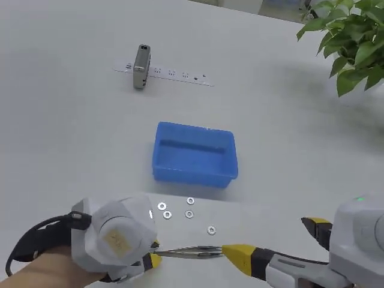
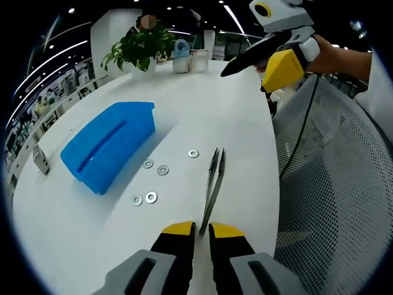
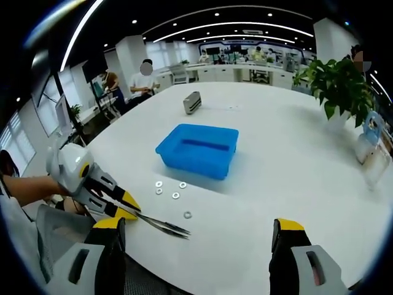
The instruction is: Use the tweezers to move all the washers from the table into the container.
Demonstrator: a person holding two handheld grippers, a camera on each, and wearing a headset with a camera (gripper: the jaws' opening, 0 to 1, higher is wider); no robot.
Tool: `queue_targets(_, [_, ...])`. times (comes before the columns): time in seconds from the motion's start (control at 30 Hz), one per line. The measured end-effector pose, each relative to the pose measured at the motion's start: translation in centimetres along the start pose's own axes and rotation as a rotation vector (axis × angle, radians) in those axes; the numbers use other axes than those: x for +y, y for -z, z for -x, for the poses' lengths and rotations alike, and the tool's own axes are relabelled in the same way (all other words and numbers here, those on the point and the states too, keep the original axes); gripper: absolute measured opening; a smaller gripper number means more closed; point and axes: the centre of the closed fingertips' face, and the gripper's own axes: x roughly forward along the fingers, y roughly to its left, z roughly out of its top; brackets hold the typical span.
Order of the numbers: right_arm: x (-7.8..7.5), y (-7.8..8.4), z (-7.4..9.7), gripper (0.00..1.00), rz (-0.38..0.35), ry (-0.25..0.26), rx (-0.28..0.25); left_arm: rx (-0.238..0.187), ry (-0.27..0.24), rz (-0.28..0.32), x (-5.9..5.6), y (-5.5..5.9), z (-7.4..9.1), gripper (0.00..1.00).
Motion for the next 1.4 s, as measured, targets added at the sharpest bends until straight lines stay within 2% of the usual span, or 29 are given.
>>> queue_targets(0.03, [0.3, 0.1, 0.0, 0.99, 0.002, -0.013, 0.004, 0.003, 0.003, -0.005, -0.1, 0.1, -0.1, 0.04])
queue_targets(0.07, [0.5, 0.2, 0.0, 0.99, 0.003, -0.018, 0.005, -0.017, 0.001, -0.018, 0.0, -0.3, -0.1, 0.04])
queue_targets(0.1, [0.7, 0.3, 0.0, 0.99, 0.004, -0.027, 0.005, -0.003, 0.006, -0.005, -0.2, 0.0, -0.1, 0.04])
queue_targets(0.13, [1.1, 0.4, -0.1, 0.98, 0.003, -0.039, 0.008, -0.007, 0.008, -0.007, -0.2, -0.1, -0.1, 0.04])
queue_targets(0.2, [1.9, 0.8, -0.3, 0.95, 0.013, -0.075, 0.020, -0.002, 0.009, -0.021, -0.3, 0.0, 0.0, 0.03])
queue_targets(0.27, [2.6, 1.1, -0.5, 0.89, 0.034, -0.100, 0.037, -0.015, 0.006, -0.037, -0.3, -0.3, 0.3, 0.00])
queue_targets(0.3, [3.2, 1.4, -0.8, 0.87, 0.072, -0.125, 0.056, -0.022, 0.011, -0.038, -0.4, -0.5, 0.4, 0.00])
queue_targets(0.37, [3.9, 1.9, -1.2, 0.78, 0.141, -0.145, 0.082, -0.025, 0.016, -0.034, -0.5, -0.7, 0.6, 0.00])
queue_targets(0.43, [4.5, 2.1, -1.8, 0.70, 0.190, -0.165, 0.097, -0.029, 0.011, -0.055, -0.6, -1.0, 0.8, 0.00])
queue_targets(0.57, [5.1, 2.4, -2.9, 0.62, 0.232, -0.198, 0.122, -0.031, 0.015, -0.061, -0.8, -1.3, 1.1, 0.00])
queue_targets(0.7, [5.7, 2.3, -3.7, 0.52, 0.308, -0.236, 0.137, -0.049, 0.010, -0.061, -0.9, -2.3, 2.2, 0.00])
queue_targets(0.8, [6.2, 2.5, -4.5, 0.51, 0.344, -0.248, 0.150, -0.061, 0.000, -0.073, -0.9, -3.2, 3.1, 0.00])
queue_targets(0.93, [6.9, 3.1, -5.3, 0.45, 0.371, -0.281, 0.168, -0.087, -0.001, -0.057, -1.0, -4.6, 4.4, 0.00])
queue_targets(1.1, [7.6, 2.7, -6.1, 0.39, 0.404, -0.300, 0.159, -0.100, -0.001, -0.103, -1.2, -6.0, 5.5, 0.00])
queue_targets(1.23, [8.3, 2.4, -6.9, 0.35, 0.402, -0.324, 0.146, -0.100, 0.007, -0.106, -1.4, -6.5, 5.9, 0.00])
queue_targets(1.4, [9.0, 2.8, -7.9, 0.27, 0.349, -0.350, 0.140, -0.105, 0.011, -0.110, -1.6, -6.8, 6.3, 0.00])
